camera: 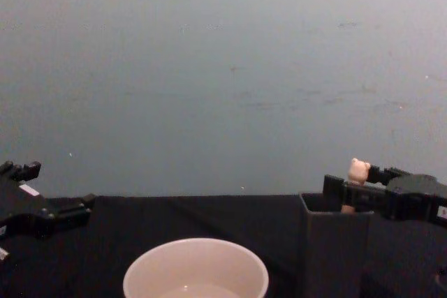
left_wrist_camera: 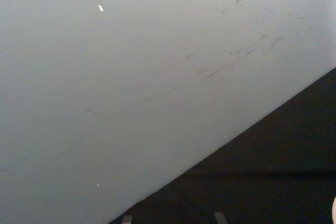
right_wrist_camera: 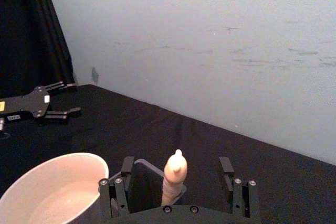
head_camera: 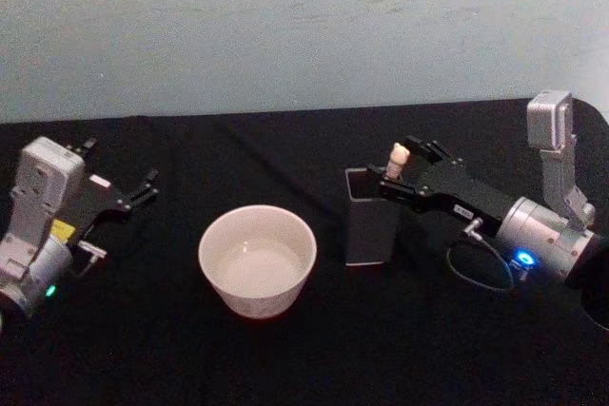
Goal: Pick up the stirring spoon with one hand, stir inside the cup, then place it back in its original position.
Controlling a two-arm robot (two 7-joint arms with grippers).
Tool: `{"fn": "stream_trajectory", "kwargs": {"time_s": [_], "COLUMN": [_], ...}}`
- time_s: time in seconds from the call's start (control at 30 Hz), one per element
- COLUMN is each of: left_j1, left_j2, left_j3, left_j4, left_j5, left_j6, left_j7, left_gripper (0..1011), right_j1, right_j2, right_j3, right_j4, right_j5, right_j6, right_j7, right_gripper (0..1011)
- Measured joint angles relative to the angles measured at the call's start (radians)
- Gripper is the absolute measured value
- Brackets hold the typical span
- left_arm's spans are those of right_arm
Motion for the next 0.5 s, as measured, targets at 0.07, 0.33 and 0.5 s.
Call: {"fn": "stream_trajectory", "kwargs": {"time_s": [0.07,0.33,0.5], "left_j1": [0.0,0.0,0.0], "left_j2": [0.0,0.0,0.0], "left_j3": [0.0,0.0,0.0], "left_j4": [0.0,0.0,0.0], "left_j5": [0.0,0.0,0.0], "left_j6": [0.0,0.0,0.0], "left_j7": [0.0,0.0,0.0], "left_gripper": [1001,1001,1001], "right_j1": [0.003,0.003,0.003], "right_j2": [-0.004,-0.004,-0.004], "right_j3": [-0.001,-0.003,-0.002], "right_j4": [0.005,0.005,0.005], "right_j5": [-0.002,-0.005,-0.004], "right_j6": [-0.001,-0.002,-0.002], "right_j7": [0.003,0.003,0.003], "right_gripper": [1002,1002,1002]}}
